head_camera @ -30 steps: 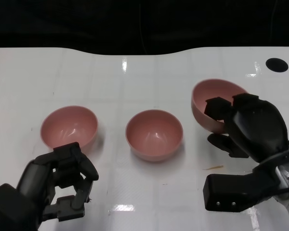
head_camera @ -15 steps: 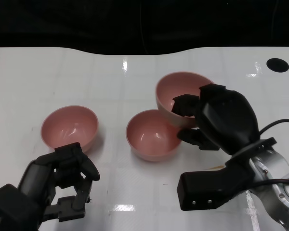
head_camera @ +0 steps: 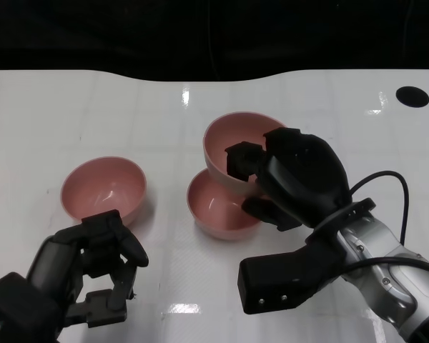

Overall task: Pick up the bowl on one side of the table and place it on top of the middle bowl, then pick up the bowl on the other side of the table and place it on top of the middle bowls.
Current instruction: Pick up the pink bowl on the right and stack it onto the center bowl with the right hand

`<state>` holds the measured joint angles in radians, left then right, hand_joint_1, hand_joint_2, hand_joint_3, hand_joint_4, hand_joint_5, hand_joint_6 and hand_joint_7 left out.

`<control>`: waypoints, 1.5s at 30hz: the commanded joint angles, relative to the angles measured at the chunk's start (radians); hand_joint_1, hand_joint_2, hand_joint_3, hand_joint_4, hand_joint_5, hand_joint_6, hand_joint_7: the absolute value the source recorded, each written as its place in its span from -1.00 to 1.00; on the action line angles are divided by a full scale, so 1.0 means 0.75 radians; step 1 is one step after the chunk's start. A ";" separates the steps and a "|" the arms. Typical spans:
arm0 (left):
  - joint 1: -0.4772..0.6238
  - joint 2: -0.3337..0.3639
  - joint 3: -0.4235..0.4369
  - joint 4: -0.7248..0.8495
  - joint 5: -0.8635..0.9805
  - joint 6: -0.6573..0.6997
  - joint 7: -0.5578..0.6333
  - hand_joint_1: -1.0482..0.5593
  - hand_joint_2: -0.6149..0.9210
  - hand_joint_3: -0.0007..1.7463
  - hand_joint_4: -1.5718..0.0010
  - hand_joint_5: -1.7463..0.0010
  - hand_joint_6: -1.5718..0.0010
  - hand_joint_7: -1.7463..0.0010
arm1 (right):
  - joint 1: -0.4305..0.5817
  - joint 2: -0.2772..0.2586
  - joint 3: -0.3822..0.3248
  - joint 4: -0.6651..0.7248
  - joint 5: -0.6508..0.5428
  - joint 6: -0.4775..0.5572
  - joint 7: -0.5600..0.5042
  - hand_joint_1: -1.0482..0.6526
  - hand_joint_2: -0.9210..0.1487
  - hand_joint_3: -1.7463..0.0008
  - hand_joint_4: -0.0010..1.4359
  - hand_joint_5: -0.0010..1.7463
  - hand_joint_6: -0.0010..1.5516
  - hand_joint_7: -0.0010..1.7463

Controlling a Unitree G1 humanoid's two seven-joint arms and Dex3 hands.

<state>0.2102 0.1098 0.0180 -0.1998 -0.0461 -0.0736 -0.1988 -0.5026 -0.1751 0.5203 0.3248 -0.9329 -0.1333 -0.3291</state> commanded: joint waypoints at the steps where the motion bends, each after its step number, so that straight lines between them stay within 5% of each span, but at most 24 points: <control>1: -0.003 0.005 0.003 -0.008 -0.008 0.009 0.007 0.14 0.36 0.46 -0.09 -1.00 -0.06 -0.69 | -0.042 -0.002 0.010 0.028 0.006 -0.012 0.015 -0.02 0.04 -0.22 0.25 1.00 0.03 0.65; 3: -0.002 -0.003 0.005 -0.017 -0.015 0.032 0.014 0.13 0.35 0.44 -0.09 -1.00 -0.08 -0.65 | -0.047 0.005 0.017 0.041 0.006 -0.014 0.021 -0.05 -0.11 -0.09 0.23 1.00 0.09 0.45; 11: 0.003 -0.001 -0.006 -0.025 0.014 0.013 0.018 0.14 0.32 0.50 -0.10 -0.98 -0.10 -0.61 | -0.065 0.045 0.047 0.102 -0.002 -0.001 0.012 -0.09 -0.50 0.26 0.23 1.00 0.14 0.23; 14: 0.007 -0.001 -0.009 -0.036 0.022 0.022 0.022 0.13 0.30 0.52 -0.08 -0.99 -0.08 -0.61 | -0.080 0.049 0.066 0.139 -0.017 -0.004 0.009 -0.11 -0.71 0.46 0.23 0.98 0.25 -0.04; 19: 0.011 -0.003 -0.014 -0.047 0.028 0.026 0.025 0.13 0.30 0.53 -0.07 -1.00 -0.08 -0.62 | -0.098 0.064 0.084 0.207 -0.014 -0.017 0.005 -0.07 -0.35 -0.03 0.23 1.00 0.10 0.41; 22: 0.014 -0.005 -0.016 -0.051 0.027 0.029 0.026 0.13 0.29 0.56 -0.08 -1.00 -0.06 -0.66 | -0.108 0.072 0.099 0.245 -0.023 -0.012 -0.013 -0.06 -0.30 -0.08 0.24 1.00 0.04 0.58; 37: 0.014 -0.001 -0.020 -0.045 0.028 0.013 0.026 0.12 0.26 0.59 -0.06 -1.00 -0.07 -0.69 | -0.153 0.107 0.147 0.420 -0.018 -0.008 -0.071 -0.07 -0.40 -0.03 0.19 1.00 -0.05 0.61; 39: 0.016 0.000 -0.022 -0.043 0.028 0.006 0.023 0.11 0.24 0.61 -0.06 -1.00 -0.06 -0.70 | -0.148 0.112 0.144 0.428 -0.002 -0.017 -0.062 -0.08 -0.51 0.09 0.15 0.94 -0.03 0.45; 45: 0.017 -0.009 -0.030 -0.051 0.025 0.015 0.028 0.12 0.24 0.64 -0.10 -1.00 -0.07 -0.71 | -0.142 0.104 0.144 0.392 0.027 0.011 0.058 -0.28 -0.98 0.84 0.03 0.04 0.01 -0.67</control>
<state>0.2192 0.1006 -0.0060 -0.2276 -0.0303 -0.0593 -0.1899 -0.5994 -0.0877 0.6324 0.6271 -0.9271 -0.1351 -0.3137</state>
